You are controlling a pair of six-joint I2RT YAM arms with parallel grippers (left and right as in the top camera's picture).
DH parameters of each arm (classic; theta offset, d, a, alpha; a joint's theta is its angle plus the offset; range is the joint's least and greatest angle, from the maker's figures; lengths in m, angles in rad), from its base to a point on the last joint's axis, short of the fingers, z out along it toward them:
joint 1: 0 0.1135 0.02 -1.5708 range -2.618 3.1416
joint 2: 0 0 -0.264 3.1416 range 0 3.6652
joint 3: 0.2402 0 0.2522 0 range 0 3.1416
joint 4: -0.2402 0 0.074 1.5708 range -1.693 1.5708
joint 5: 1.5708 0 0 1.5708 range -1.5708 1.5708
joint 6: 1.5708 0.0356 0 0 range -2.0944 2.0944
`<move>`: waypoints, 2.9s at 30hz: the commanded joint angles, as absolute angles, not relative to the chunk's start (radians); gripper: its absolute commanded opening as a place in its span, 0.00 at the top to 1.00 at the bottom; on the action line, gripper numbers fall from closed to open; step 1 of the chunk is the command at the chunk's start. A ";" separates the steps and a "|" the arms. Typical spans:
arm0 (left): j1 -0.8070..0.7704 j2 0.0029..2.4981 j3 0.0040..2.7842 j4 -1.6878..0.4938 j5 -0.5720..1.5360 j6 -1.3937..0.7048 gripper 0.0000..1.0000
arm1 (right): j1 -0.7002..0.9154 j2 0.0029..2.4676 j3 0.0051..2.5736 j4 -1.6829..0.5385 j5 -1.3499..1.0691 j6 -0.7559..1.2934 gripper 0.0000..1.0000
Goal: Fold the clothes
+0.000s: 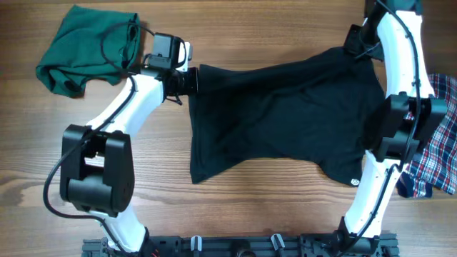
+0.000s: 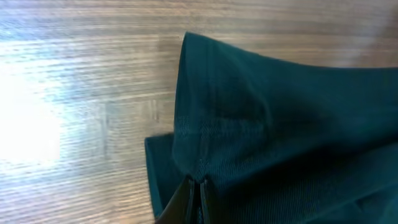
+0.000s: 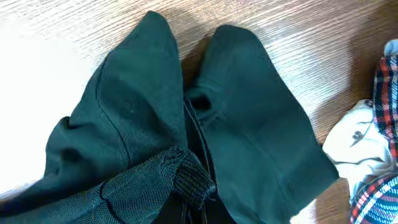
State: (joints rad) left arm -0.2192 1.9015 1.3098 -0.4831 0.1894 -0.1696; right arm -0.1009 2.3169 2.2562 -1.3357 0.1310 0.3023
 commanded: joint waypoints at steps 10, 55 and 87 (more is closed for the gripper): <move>-0.218 1.892 1.319 -0.566 0.136 -0.161 0.96 | -0.104 2.287 2.241 -1.358 0.094 0.268 0.95; -0.240 1.842 1.318 -0.509 0.167 -0.160 0.76 | -0.099 2.389 2.230 -1.066 -0.068 0.256 0.71; -0.240 1.842 1.318 -0.516 0.167 -0.161 0.74 | -0.104 2.285 2.259 -1.295 0.001 0.295 0.69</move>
State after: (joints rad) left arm -0.2359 1.8275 1.3102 -0.5163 0.1551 -0.1696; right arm -0.1081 2.3768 2.2349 -1.2598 -0.0437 0.3080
